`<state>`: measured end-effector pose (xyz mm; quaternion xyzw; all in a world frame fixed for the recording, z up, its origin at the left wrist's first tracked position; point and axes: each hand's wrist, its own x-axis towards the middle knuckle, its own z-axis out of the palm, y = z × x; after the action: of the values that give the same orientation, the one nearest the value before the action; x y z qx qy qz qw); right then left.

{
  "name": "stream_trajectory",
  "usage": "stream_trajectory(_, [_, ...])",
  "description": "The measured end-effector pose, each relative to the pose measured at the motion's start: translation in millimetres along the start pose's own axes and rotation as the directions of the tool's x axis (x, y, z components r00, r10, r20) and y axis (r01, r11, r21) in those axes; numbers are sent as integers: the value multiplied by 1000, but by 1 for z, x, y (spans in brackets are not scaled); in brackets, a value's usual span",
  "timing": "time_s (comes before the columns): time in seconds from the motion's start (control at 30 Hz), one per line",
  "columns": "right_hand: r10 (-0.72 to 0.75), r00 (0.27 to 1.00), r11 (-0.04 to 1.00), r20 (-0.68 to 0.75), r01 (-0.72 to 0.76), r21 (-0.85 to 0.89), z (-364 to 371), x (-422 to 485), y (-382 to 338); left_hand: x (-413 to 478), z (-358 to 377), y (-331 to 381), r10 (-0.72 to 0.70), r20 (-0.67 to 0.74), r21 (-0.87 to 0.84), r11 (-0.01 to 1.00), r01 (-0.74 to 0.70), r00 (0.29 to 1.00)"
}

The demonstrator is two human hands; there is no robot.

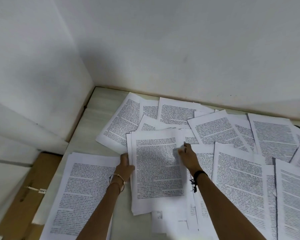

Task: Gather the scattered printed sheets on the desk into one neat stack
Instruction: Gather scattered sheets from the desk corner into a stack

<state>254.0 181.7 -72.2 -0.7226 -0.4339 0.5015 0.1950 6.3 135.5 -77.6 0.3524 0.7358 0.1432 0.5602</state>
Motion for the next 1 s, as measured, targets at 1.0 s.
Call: stream_trajectory(1.0, [-45, 998, 999, 41, 45, 3, 46, -23, -4, -33, -31, 4, 145, -329, -72, 981, -178, 933])
